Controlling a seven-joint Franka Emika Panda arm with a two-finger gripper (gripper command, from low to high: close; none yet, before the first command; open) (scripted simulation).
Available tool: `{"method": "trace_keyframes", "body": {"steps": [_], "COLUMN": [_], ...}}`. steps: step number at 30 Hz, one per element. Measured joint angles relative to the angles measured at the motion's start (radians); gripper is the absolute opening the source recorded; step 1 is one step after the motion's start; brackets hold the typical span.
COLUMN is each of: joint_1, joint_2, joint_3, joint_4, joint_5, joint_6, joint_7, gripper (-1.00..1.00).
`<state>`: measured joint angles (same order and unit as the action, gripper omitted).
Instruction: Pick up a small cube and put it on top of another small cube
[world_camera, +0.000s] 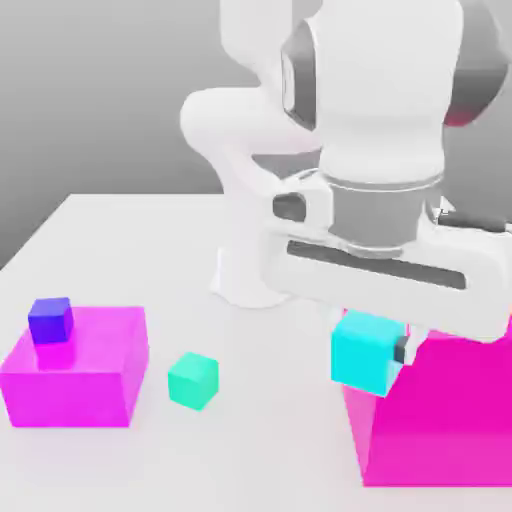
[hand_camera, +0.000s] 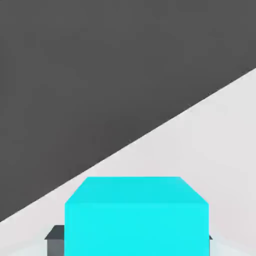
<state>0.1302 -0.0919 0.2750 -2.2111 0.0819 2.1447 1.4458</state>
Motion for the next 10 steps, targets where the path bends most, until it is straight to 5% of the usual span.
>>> {"method": "trace_keyframes", "body": {"steps": [3,6,7,10], "joint_1": [0.086,0.103,0.104,0.104], "joint_2": [-0.089,-0.068,-0.057,-0.057], "joint_3": [0.081,0.109,0.113,0.113], "joint_4": [0.011,-0.052,-0.071,-0.071], "joint_5": [0.003,-0.006,-0.009,-0.009], "joint_6": [-0.109,-0.029,0.000,0.000], "joint_7": [-0.007,0.001,0.004,0.004], "gripper": [-1.00,-1.00,1.00,1.00]}}
